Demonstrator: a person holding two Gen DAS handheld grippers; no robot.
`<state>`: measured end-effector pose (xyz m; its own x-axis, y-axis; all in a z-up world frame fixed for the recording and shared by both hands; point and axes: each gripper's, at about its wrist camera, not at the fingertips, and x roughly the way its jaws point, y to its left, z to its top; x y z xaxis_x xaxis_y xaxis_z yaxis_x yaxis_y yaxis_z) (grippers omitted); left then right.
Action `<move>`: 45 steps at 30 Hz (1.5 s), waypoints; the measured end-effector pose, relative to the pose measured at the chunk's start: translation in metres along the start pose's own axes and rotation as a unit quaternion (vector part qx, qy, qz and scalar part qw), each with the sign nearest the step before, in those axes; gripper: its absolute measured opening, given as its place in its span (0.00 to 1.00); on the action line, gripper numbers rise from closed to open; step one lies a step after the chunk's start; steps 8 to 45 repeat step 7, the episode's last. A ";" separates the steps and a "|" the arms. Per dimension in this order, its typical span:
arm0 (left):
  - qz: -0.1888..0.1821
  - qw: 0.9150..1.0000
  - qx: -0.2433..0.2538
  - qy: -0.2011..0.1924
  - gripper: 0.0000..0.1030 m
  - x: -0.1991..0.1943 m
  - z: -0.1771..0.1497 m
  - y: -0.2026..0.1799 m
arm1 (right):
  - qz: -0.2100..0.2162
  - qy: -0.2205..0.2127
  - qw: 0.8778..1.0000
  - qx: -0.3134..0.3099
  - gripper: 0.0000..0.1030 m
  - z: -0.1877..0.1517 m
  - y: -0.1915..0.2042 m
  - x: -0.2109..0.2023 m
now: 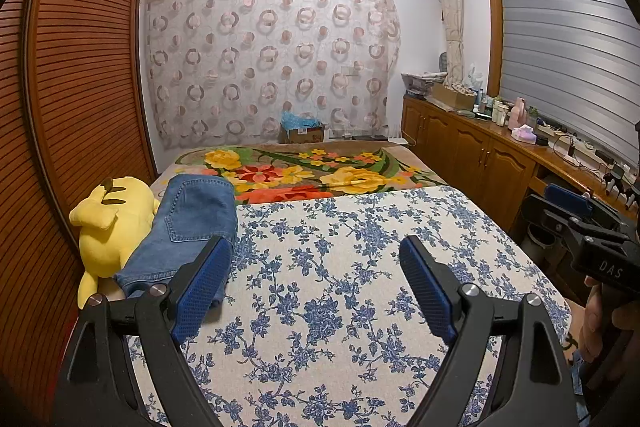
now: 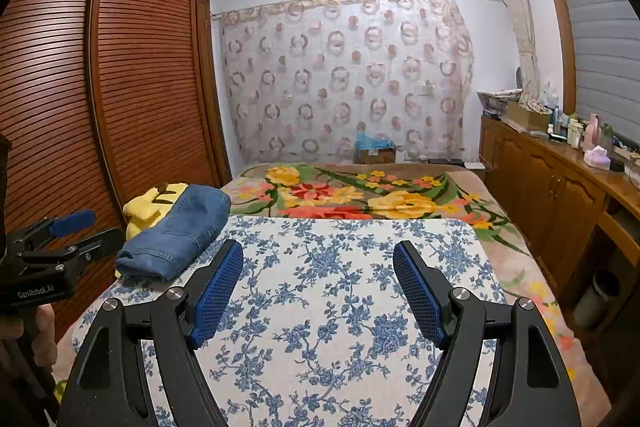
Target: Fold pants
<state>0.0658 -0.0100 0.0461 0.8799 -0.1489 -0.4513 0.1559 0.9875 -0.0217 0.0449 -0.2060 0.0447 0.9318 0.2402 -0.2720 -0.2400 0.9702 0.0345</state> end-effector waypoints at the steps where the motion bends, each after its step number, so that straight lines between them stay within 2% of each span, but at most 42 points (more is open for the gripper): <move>1: 0.000 1.000 0.000 0.000 0.85 0.000 0.000 0.000 | 0.000 0.000 1.000 0.000 0.77 0.000 0.001 0.000; 45: 0.000 1.000 0.000 0.000 0.85 0.000 0.000 0.000 | 0.000 0.000 1.000 0.000 0.77 0.000 0.000 0.000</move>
